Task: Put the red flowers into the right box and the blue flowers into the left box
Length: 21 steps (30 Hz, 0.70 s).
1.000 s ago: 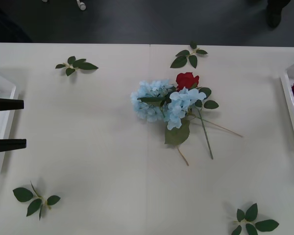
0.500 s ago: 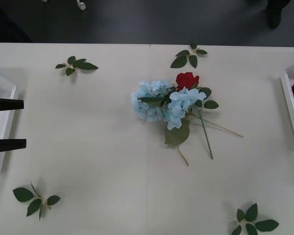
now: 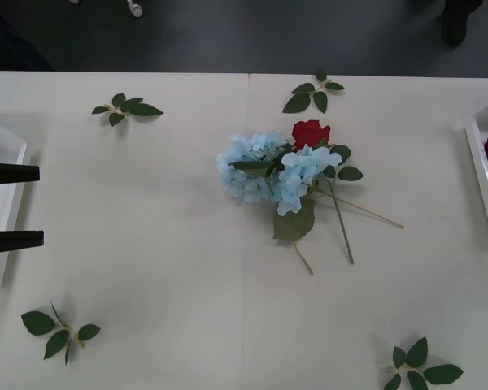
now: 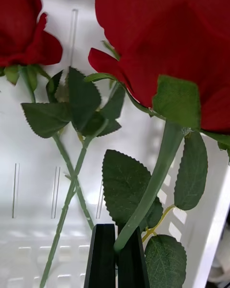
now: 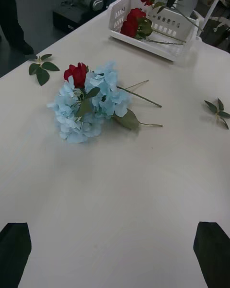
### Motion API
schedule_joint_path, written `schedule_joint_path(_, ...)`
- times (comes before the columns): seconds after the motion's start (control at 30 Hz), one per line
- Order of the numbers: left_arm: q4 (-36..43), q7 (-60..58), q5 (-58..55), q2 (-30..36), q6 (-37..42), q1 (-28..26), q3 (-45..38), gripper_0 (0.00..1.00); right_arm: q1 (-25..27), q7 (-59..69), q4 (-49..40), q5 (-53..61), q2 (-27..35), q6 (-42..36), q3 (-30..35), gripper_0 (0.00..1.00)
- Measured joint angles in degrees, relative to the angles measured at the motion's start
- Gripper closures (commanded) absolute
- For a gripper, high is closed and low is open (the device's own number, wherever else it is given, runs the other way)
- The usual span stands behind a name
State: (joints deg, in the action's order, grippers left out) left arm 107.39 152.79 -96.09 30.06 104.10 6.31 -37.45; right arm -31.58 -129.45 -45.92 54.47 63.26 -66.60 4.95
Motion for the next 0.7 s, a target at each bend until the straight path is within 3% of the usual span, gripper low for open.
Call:
schedule_joint_path(0.37,0.0,0.0,0.0,0.0,0.0,0.0,0.0,0.0,0.2,-1.1,0.0,-0.1,-1.4,4.3,-2.6,1.0)
schedule_joint_path(0.4,0.0,0.0,0.0,0.0,0.0,0.0,0.0,0.0,0.2,-1.1,0.0,-0.1,-1.4,4.2,-2.6,0.9)
schedule_joint_path(0.47,0.0,0.0,0.0,0.0,0.0,0.0,0.0,0.0,0.2,-1.1,0.0,0.0,-1.4,4.2,-2.6,0.51)
schedule_joint_path(0.5,0.0,0.0,0.0,0.0,0.0,0.0,0.0,0.0,0.2,-1.1,0.0,0.0,-1.4,4.2,-2.6,0.43)
schedule_joint_path(0.53,0.0,0.0,0.0,0.0,0.0,0.0,0.0,0.0,0.2,-1.1,0.0,0.1,-1.4,4.2,-2.6,0.29)
schedule_joint_path(0.6,0.0,0.0,0.0,0.0,0.0,0.0,0.0,0.0,0.2,-1.1,0.0,0.3,-1.4,4.2,-2.6,0.18)
schedule_joint_path(0.7,0.0,0.0,0.0,0.0,0.0,0.0,0.0,0.0,0.2,-1.1,0.2,3.4,-1.4,4.8,-2.6,0.15)
